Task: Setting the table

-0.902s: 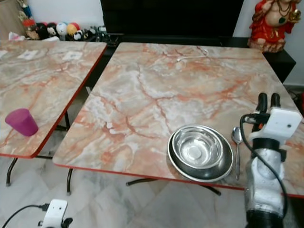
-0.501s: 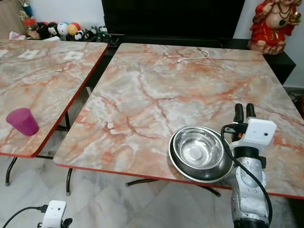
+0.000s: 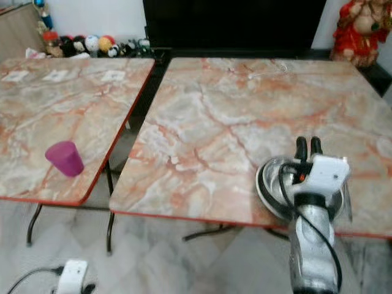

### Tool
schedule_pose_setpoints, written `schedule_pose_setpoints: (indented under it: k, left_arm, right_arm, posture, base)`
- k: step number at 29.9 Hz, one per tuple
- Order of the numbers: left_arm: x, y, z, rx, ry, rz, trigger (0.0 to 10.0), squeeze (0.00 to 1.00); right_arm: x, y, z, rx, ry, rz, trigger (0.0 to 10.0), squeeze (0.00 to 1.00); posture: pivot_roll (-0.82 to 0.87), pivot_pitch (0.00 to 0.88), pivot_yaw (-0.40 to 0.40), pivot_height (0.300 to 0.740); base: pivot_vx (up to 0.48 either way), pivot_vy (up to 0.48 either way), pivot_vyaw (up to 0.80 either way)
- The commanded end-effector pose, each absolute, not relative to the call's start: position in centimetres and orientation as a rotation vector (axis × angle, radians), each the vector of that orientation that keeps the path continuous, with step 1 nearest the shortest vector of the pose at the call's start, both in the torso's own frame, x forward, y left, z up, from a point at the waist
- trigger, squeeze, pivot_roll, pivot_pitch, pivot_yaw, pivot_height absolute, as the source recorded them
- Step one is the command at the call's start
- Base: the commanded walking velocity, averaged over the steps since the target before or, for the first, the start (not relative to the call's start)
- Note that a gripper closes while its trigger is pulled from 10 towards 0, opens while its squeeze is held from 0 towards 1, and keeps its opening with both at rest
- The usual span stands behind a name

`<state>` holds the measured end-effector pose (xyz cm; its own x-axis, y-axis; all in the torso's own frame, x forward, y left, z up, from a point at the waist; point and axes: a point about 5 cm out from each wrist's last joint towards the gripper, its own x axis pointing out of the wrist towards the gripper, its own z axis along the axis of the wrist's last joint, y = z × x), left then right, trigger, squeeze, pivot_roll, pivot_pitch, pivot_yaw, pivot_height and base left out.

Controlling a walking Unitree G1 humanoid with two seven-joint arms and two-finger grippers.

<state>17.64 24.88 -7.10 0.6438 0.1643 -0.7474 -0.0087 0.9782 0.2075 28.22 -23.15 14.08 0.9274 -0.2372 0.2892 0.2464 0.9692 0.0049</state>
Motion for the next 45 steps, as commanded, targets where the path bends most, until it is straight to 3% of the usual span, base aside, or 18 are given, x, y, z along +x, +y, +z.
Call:
schedule_pose_setpoints:
  k: [1, 34, 35, 36, 45]
  left_arm:
    - [17.3, 26.0, -6.9, 0.213, 0.876, 0.113, 10.0, 0.00]
    - [17.8, 26.0, -6.7, 0.207, 0.860, 0.128, 10.0, 0.00]
    - [17.8, 26.1, -6.6, 0.207, 0.858, 0.129, 10.0, 0.00]
    - [17.8, 26.1, -6.6, 0.206, 0.856, 0.132, 10.0, 0.00]
    - [17.5, 26.7, -6.6, 0.196, 0.856, 0.152, 10.0, 0.00]
  right_arm:
    - [28.6, -22.4, 14.7, -0.021, -0.314, -0.223, 10.0, 0.00]
    - [29.4, -20.5, 14.7, -0.007, -0.318, -0.162, 10.0, 0.00]
    - [29.4, -20.3, 14.7, -0.002, -0.320, -0.150, 10.0, 0.14]
    - [29.4, -20.0, 14.7, 0.006, -0.322, -0.143, 10.0, 1.00]
    - [29.7, -19.7, 14.8, 0.033, -0.318, -0.134, 10.0, 1.00]
  posture:
    - [0.11, 0.000, 0.001, 0.740]
    - [0.13, 0.000, -0.001, 0.740]
    - [0.13, 0.000, -0.004, 0.740]
    - [0.13, 0.000, -0.005, 0.740]
    - [0.15, 0.000, -0.015, 0.740]
  base:
    - [0.000, 0.480, 0.00]
    - [0.000, 0.480, 0.00]
    - [0.000, 0.480, 0.00]
    - [0.000, 0.480, 0.00]
    - [0.000, 0.480, 0.00]
